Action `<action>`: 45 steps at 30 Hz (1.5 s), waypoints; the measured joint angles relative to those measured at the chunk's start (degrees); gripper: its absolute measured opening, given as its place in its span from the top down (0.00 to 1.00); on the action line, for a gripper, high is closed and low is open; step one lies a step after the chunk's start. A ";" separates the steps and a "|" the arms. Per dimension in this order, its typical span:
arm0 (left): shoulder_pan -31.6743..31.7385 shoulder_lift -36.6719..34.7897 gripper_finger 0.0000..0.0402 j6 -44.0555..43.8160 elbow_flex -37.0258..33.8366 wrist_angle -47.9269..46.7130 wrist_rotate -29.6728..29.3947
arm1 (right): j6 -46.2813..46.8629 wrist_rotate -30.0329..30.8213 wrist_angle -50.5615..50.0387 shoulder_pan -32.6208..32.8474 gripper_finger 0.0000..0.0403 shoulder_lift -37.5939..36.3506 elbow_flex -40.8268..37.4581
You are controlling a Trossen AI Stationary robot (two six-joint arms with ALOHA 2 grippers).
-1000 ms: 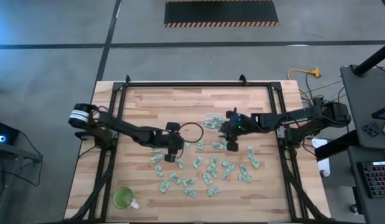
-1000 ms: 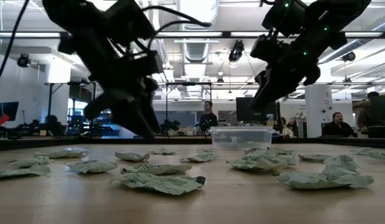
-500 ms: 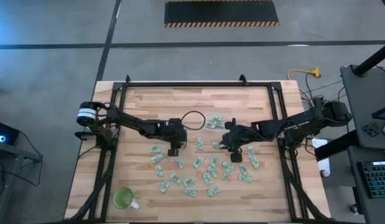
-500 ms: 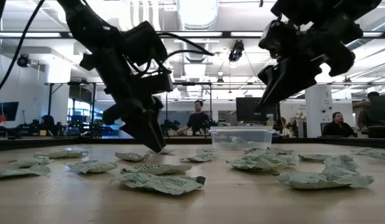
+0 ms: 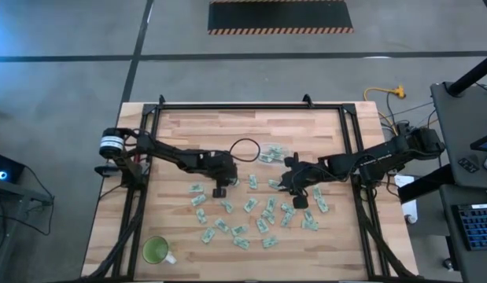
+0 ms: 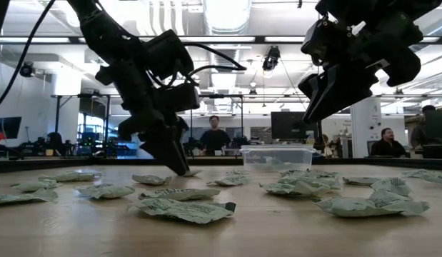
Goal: Pick and place Stevia / Truvia into bins
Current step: Put the stevia packet into the transparent bin
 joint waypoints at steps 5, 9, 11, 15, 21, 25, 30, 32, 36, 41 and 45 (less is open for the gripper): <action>-0.01 0.09 0.99 0.38 0.44 -0.17 -0.09 | 0.03 0.00 0.02 -0.02 0.83 0.00 -0.05; 0.01 -0.48 0.98 0.51 1.86 -1.41 -2.56 | 0.22 0.02 0.02 -0.02 0.83 0.00 -0.07; 0.03 -1.01 0.97 0.92 3.30 -0.90 -4.00 | 0.21 0.01 0.02 -0.02 0.83 0.00 -0.07; -0.01 -1.58 0.97 3.57 5.97 0.66 -6.72 | 0.24 0.02 -0.05 -0.02 0.83 0.00 -0.07; 0.20 -1.58 0.97 8.89 8.22 9.62 -9.18 | 1.68 0.27 -3.52 -0.02 0.83 0.02 -0.07; 0.56 -1.56 0.97 12.43 8.55 16.27 -9.59 | 4.73 3.17 -8.25 -0.02 0.83 -0.03 -0.07; 2.40 -0.26 0.97 14.00 8.37 26.61 -10.16 | 6.29 4.41 -10.12 -0.02 0.83 -0.11 -0.09; 3.26 1.05 0.97 13.90 8.49 28.49 -10.23 | 6.30 4.43 -10.00 -0.02 0.83 -0.12 -0.09; 4.15 5.23 0.97 13.63 11.54 29.57 -10.35 | 6.86 4.43 -10.01 -0.02 0.84 -0.15 -0.09; 4.25 11.12 0.97 13.58 15.11 29.21 -11.12 | 7.96 4.42 -10.34 -0.02 0.84 -0.15 -0.09; 4.25 12.83 0.97 13.58 16.22 29.73 -13.07 | 7.96 4.41 -10.49 0.00 0.84 -0.15 -0.09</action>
